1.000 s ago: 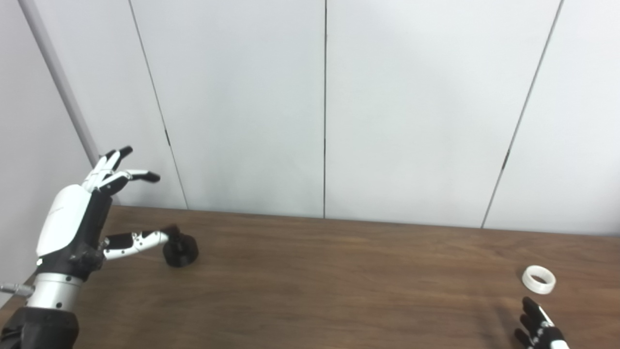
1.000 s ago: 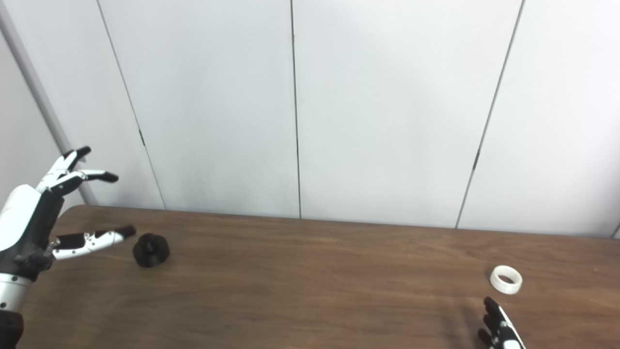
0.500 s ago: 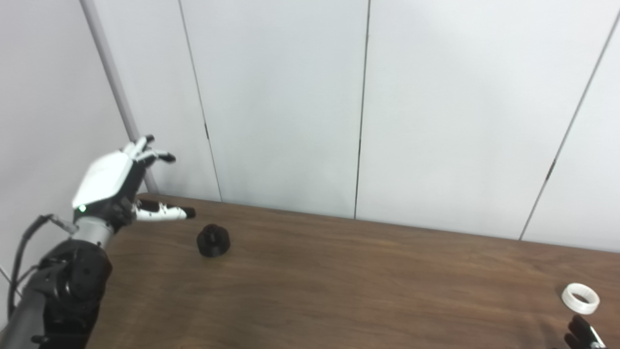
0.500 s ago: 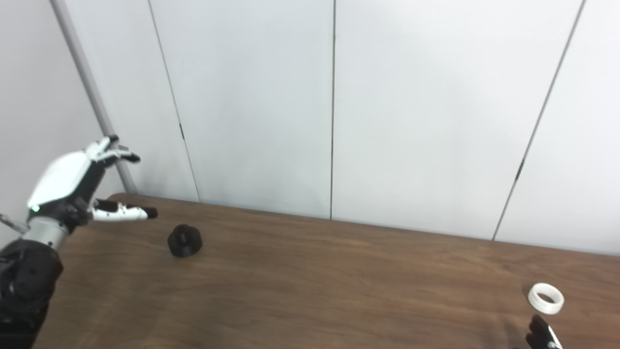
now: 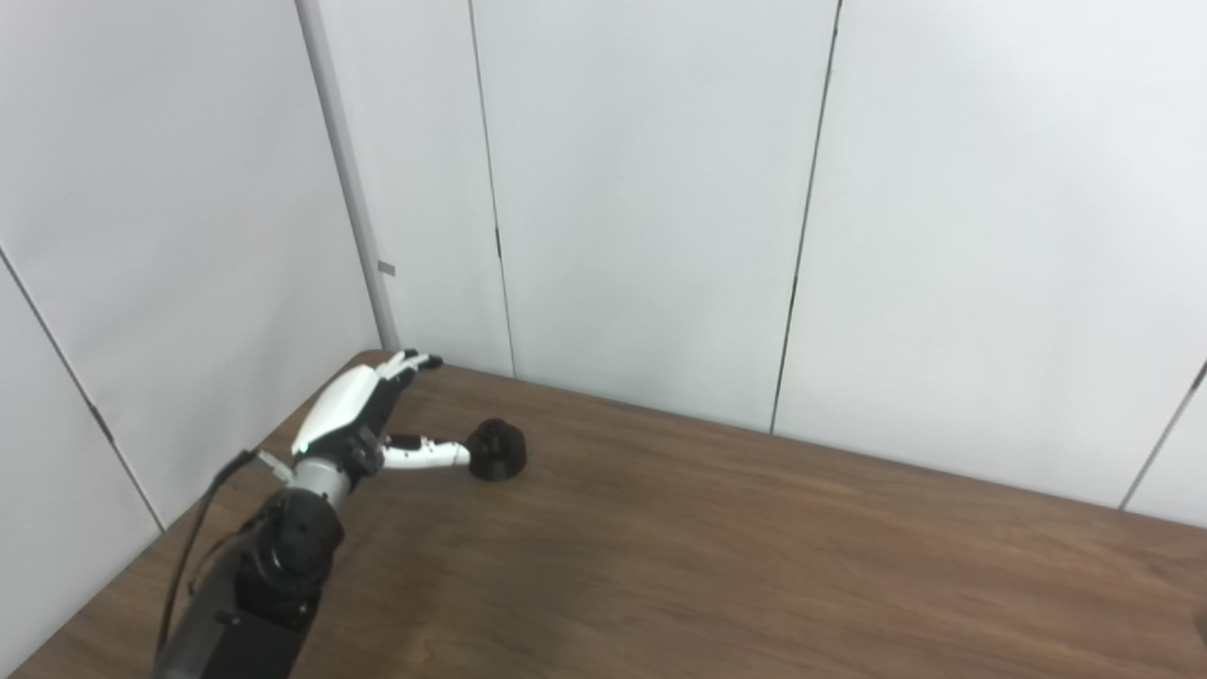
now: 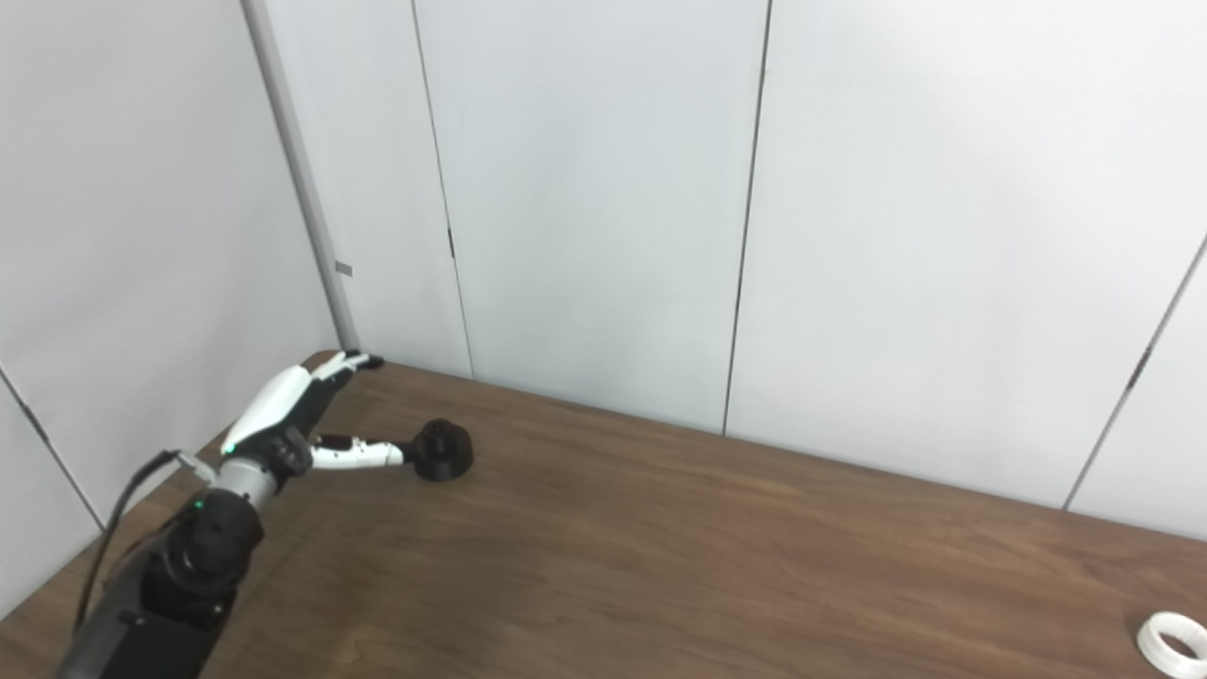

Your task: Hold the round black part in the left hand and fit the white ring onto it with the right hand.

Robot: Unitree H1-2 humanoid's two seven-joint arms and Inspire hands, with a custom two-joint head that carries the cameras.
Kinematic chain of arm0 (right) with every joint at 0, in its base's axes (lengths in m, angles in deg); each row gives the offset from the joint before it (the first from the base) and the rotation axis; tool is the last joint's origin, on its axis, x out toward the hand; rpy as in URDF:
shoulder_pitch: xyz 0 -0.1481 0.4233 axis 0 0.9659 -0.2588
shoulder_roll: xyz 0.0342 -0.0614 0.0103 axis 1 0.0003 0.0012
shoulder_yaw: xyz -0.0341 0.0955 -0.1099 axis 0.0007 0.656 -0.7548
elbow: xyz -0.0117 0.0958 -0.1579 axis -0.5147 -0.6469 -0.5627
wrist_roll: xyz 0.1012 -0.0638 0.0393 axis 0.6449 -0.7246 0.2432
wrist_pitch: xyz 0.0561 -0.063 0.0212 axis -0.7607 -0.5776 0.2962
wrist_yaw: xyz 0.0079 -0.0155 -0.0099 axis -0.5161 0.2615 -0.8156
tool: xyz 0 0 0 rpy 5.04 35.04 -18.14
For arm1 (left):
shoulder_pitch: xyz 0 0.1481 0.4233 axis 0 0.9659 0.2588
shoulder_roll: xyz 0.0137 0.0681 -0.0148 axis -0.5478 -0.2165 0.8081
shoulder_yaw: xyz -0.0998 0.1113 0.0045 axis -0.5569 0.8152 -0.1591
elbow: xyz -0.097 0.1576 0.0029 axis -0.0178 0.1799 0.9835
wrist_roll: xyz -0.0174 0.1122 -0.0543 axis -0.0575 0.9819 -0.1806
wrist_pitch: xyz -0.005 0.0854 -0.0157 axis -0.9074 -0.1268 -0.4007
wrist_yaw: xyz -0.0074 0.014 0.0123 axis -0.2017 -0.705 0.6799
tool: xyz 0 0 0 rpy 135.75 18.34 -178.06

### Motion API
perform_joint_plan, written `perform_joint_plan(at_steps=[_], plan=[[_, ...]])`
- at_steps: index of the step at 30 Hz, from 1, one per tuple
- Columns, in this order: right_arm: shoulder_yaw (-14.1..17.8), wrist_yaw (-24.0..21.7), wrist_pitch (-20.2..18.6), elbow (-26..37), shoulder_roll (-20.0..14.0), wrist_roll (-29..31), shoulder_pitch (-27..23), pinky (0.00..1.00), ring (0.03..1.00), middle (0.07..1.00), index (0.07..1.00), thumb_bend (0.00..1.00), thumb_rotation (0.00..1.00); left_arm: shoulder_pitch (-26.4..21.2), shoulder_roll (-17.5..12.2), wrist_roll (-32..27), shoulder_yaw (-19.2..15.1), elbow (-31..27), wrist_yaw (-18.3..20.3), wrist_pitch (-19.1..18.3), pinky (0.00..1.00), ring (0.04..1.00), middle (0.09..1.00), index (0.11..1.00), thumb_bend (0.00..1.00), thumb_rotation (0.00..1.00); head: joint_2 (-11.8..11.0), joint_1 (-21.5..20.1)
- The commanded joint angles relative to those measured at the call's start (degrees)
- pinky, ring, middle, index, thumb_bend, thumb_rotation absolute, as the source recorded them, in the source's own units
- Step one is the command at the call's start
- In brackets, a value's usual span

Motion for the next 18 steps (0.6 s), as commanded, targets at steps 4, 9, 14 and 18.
perform_joint_plan(at_steps=[4, 9, 14, 18], plan=[[1.64, -0.37, -0.53, 0.53, -2.37, 0.53, 1.12, 1.00, 1.000, 0.974, 0.897, 0.33, 1.00, -2.37, -2.34, -0.27, 0.46, 4.33, -3.66, 2.98, 1.00, 1.000, 1.000, 0.887, 1.00, 0.42, 0.51, 0.39], [2.06, -0.73, -0.50, 0.29, -3.10, 0.55, 1.30, 1.00, 1.000, 0.978, 0.900, 0.34, 1.00, -2.59, -2.66, -0.44, 1.64, 6.12, -3.55, 2.58, 1.00, 1.000, 1.000, 0.928, 1.00, 0.43, 0.93, 0.79], [2.52, -0.94, -0.66, 0.41, -3.43, 0.87, 1.41, 1.00, 1.000, 0.970, 0.889, 0.36, 1.00, -2.93, -2.56, -0.09, 2.51, 7.90, -4.43, 2.64, 1.00, 1.000, 1.000, 0.883, 1.00, 0.40, 1.25, 1.14], [2.96, -1.36, -0.87, 0.78, -3.75, 1.20, 1.78, 1.00, 1.000, 0.972, 0.890, 0.35, 1.00, -3.18, -2.44, -0.34, 3.18, 10.26, -5.59, 4.06, 1.00, 1.000, 1.000, 0.845, 1.00, 0.36, 1.66, 0.95]])
